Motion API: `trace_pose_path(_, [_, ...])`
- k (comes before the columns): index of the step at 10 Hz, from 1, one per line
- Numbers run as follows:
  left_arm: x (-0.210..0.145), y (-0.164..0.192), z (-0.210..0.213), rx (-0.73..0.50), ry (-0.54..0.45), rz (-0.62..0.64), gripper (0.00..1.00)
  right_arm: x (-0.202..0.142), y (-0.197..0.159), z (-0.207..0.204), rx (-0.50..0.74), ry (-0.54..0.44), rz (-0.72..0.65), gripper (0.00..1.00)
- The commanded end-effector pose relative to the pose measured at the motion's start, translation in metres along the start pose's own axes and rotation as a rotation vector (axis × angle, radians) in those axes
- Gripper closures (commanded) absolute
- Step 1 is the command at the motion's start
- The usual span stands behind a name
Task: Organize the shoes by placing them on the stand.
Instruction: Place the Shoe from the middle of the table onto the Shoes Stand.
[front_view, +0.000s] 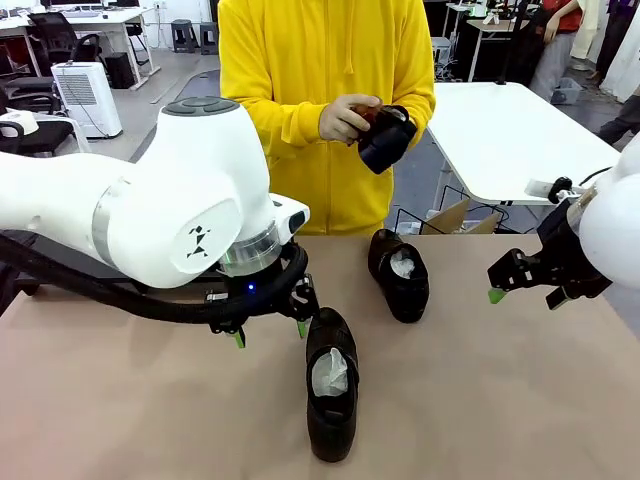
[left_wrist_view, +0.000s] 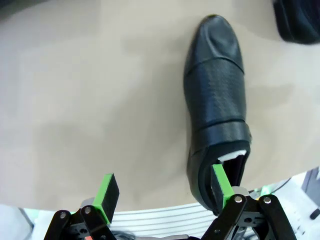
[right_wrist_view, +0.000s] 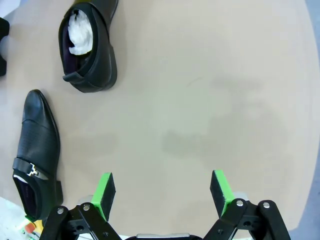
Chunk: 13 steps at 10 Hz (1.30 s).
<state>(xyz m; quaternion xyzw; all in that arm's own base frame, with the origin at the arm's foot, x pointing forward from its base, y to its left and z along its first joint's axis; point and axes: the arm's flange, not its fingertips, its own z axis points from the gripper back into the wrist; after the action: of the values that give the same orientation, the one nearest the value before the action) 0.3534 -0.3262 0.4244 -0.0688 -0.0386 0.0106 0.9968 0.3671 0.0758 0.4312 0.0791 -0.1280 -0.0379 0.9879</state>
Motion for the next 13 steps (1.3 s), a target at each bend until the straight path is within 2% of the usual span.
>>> trace_pose_path(1, [-0.015, 0.011, 0.003, -0.017, -0.002, -0.094, 0.05, 0.000, -0.002, 0.002, -0.003, -0.001, -0.003, 0.00])
trace_pose_path(3, [-0.024, 0.005, -0.007, 0.023, -0.009, -0.108, 0.05, 0.000, -0.002, 0.002, -0.003, -0.001, -0.003, 0.00])
trace_pose_path(9, [-0.039, -0.024, -0.044, 0.005, -0.021, -0.081, 0.05, 0.000, -0.002, 0.002, -0.003, -0.001, -0.003, 0.00])
trace_pose_path(13, [-0.032, -0.039, -0.072, 0.052, 0.020, -0.074, 0.05, 0.000, -0.002, 0.002, -0.003, -0.001, -0.003, 0.00])
